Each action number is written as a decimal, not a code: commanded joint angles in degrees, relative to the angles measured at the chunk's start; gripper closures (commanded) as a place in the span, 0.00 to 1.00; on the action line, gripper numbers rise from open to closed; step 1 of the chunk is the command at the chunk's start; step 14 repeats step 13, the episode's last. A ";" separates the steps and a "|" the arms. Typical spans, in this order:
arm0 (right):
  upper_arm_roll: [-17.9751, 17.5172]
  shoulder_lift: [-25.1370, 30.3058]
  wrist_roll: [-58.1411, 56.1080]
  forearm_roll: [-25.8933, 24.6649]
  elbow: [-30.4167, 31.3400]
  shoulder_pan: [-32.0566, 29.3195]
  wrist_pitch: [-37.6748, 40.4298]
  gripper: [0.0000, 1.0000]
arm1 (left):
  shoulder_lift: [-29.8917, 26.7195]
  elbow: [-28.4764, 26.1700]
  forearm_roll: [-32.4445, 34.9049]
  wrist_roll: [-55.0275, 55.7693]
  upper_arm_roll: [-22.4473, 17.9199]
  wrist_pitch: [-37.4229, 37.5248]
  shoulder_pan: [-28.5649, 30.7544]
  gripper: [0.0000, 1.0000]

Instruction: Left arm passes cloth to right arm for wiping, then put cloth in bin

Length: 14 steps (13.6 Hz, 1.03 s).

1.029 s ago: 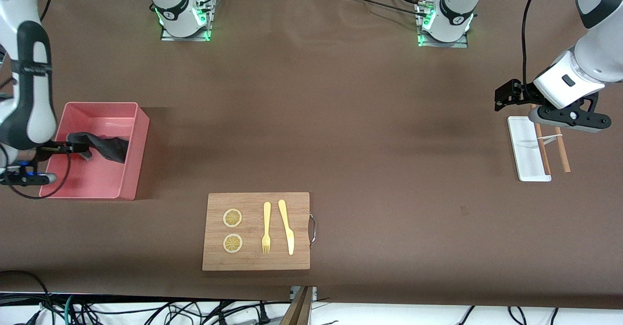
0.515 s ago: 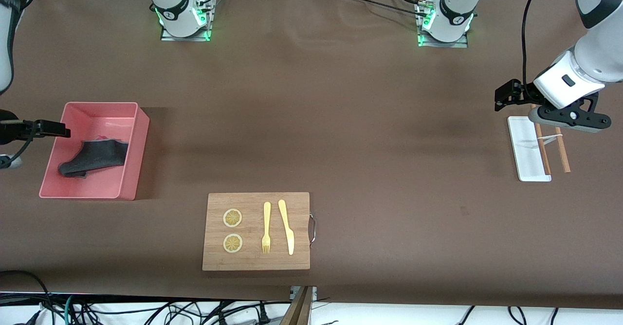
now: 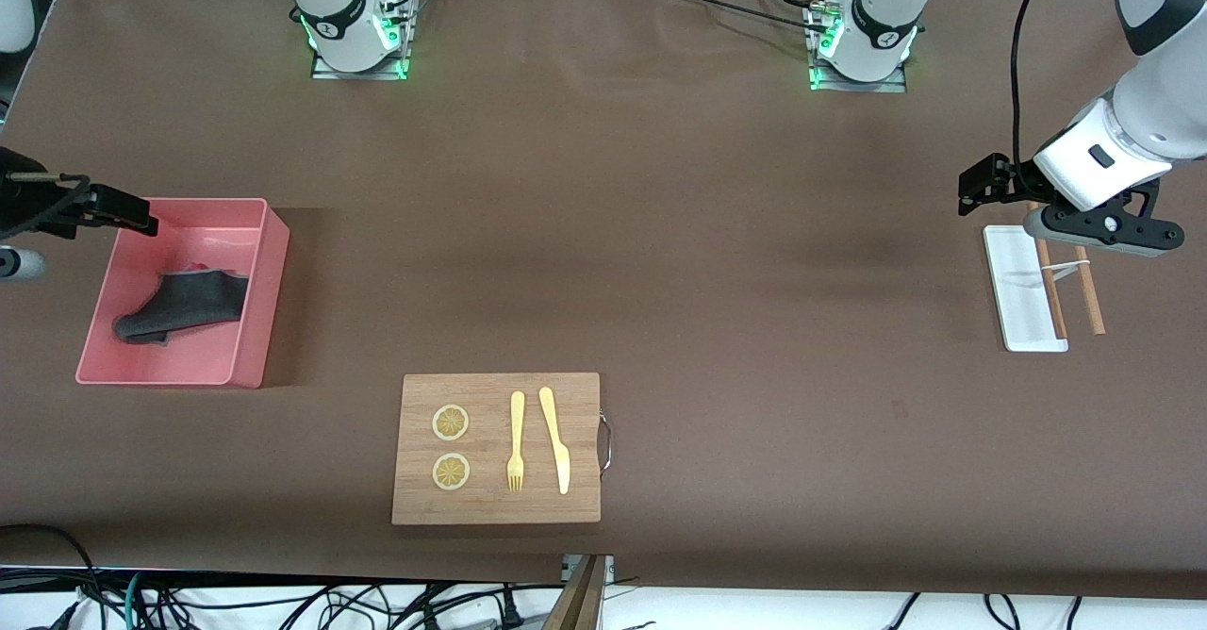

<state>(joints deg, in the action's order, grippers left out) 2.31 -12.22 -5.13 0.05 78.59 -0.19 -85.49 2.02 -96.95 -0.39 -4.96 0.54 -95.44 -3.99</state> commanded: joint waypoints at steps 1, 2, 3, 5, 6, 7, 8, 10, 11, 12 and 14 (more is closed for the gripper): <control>-1.61 5.70 0.48 -0.58 3.06 -2.18 -0.55 0.00 | 0.62 1.41 -0.84 -1.11 -0.02 0.52 0.30 0.00; -1.69 6.76 0.30 -0.41 3.06 -2.18 -0.03 0.00 | 0.62 1.41 -0.84 -1.11 -0.02 0.52 0.30 0.00; -1.95 7.90 0.56 -0.58 4.28 -2.18 0.15 0.00 | 0.62 1.41 -0.84 -1.11 -0.02 0.52 0.30 0.00; -3.44 8.70 1.00 -0.84 5.70 -2.53 1.11 0.00 | 0.62 1.41 -0.84 -1.11 -0.02 0.52 0.30 0.00; -4.84 8.88 2.74 -1.02 5.70 -2.88 2.16 0.00 | 0.62 1.41 -0.84 -1.11 -0.02 0.52 0.30 0.00; -5.03 8.88 5.28 -0.85 5.79 -3.23 2.26 0.00 | 0.62 1.41 -0.84 -1.11 -0.02 0.52 0.30 0.00; -5.03 8.88 6.53 -0.67 5.70 -3.23 2.35 0.00 | 0.62 1.41 -0.84 -1.11 -0.02 0.52 0.30 0.00; -5.03 7.74 6.45 -0.93 5.18 -2.97 2.52 0.00 | 0.62 1.41 -0.84 -1.11 -0.02 0.52 0.30 0.00; -4.95 7.13 6.19 -0.93 5.00 -2.88 2.53 0.00 | 0.62 1.41 -0.84 -1.11 -0.02 0.52 0.30 0.00; -4.94 6.95 6.19 -1.02 4.48 -2.71 2.44 0.00 | 0.62 1.41 -0.84 -1.11 -0.02 0.52 0.30 0.00; -4.94 6.77 6.10 -1.28 4.38 -2.71 2.44 0.00 | 0.62 1.41 -0.84 -1.11 -0.02 0.52 0.30 0.00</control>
